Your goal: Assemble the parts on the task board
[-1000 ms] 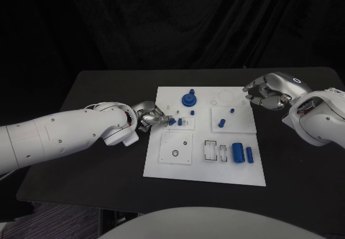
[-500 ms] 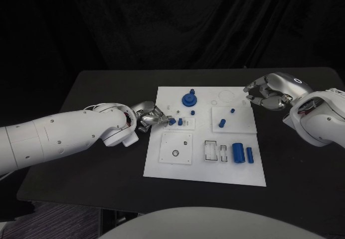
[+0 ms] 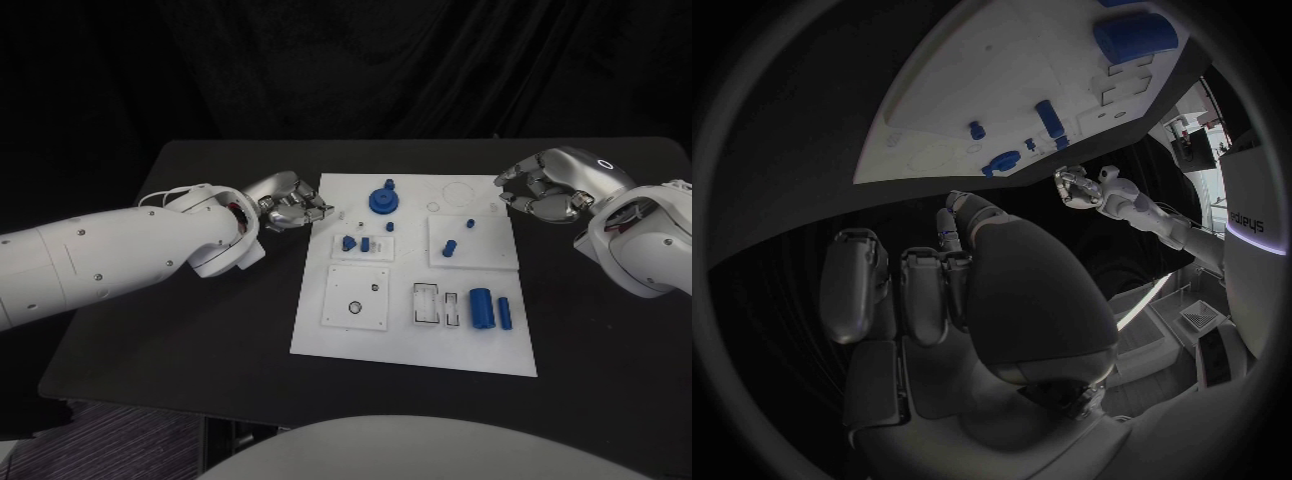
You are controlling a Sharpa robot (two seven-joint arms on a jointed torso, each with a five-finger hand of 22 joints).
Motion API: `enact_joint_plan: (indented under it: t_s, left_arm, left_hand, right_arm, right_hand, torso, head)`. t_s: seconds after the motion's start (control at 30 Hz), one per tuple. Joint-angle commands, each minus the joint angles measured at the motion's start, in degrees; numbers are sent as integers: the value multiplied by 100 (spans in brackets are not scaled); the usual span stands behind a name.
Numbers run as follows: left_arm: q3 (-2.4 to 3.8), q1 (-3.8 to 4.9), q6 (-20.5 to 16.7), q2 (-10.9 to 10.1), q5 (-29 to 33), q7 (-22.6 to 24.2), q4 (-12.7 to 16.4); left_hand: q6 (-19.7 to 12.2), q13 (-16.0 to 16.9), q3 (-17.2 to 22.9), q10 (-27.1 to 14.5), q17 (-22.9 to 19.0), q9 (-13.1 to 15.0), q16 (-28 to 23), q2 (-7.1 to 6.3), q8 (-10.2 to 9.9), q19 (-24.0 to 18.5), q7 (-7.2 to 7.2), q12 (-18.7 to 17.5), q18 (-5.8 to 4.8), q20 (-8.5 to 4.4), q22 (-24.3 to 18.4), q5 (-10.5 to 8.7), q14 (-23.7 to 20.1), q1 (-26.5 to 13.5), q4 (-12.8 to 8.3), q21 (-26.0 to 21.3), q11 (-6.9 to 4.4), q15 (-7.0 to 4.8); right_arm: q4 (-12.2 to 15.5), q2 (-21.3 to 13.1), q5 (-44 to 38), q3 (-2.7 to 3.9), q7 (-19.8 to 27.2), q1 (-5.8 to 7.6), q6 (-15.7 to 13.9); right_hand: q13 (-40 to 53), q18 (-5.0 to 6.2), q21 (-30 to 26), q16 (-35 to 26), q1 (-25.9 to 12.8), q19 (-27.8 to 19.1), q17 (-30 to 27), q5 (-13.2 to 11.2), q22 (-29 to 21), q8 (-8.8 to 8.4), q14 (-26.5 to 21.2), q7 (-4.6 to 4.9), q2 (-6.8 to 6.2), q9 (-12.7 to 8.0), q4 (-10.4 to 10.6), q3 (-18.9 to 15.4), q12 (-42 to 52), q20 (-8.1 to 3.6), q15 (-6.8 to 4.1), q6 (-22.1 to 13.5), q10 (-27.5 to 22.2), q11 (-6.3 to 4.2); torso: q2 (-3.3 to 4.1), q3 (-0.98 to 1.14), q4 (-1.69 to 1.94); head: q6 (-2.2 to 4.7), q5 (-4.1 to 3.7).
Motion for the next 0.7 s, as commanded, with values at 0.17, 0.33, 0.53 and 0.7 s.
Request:
enact_joint_plan:
  t_s: [0.17,0.33,0.53,0.7]
  left_arm:
    - [8,337,1714,251,-367,-605,-221]
    - [8,402,2310,450,-363,-878,-406]
    - [8,426,2914,681,-184,-1317,-640]
    - [8,430,3198,836,-110,-1474,-817]
  left_hand:
    - [-28,1505,-485,595,1508,-27,15,69,6,-1,62,-2,84,98,925,-802,592,-263,97,-32,82,85]
    - [16,1505,-946,595,1508,-82,15,161,4,20,68,-2,82,118,931,-1176,592,-684,97,-29,94,97]
    - [79,1505,-1366,595,1508,-119,15,228,15,56,60,-2,78,114,941,-1345,592,-985,97,-10,86,91]
    - [99,1505,-1733,595,1508,-154,15,224,-2,43,64,-2,85,113,929,-1369,592,-1216,95,-52,89,92]
  right_arm:
    - [-31,33,-13,5,-57,-14,-30]
    - [-45,55,-13,5,-43,-18,-27]
    - [-53,62,-13,5,-34,-32,-18]
    - [-53,77,-13,5,-25,-44,-9]
  right_hand:
    - [714,23,-22,-31,-57,36,886,21,1053,-38,447,-31,8,-5,7,34,-28,-23,-39,-8,-18,0]
    - [714,23,-22,-31,-57,36,886,21,1053,-38,447,-31,8,-5,7,34,-28,-23,-39,-8,-18,0]
    - [717,21,-16,-27,-59,38,890,22,1055,-37,448,-32,11,-5,7,37,-26,-24,-40,-4,-15,-1]
    - [717,21,-16,-27,-59,38,890,22,1055,-37,448,-32,11,-5,7,37,-26,-24,-40,-4,-15,-1]
  torso:
    - [-48,27,-15]
    - [-81,41,-30]
    - [-96,45,-32]
    - [-86,34,-28]
  head:
    - [-1,83]
    - [-1,101]
    - [-1,108]
    - [-1,94]
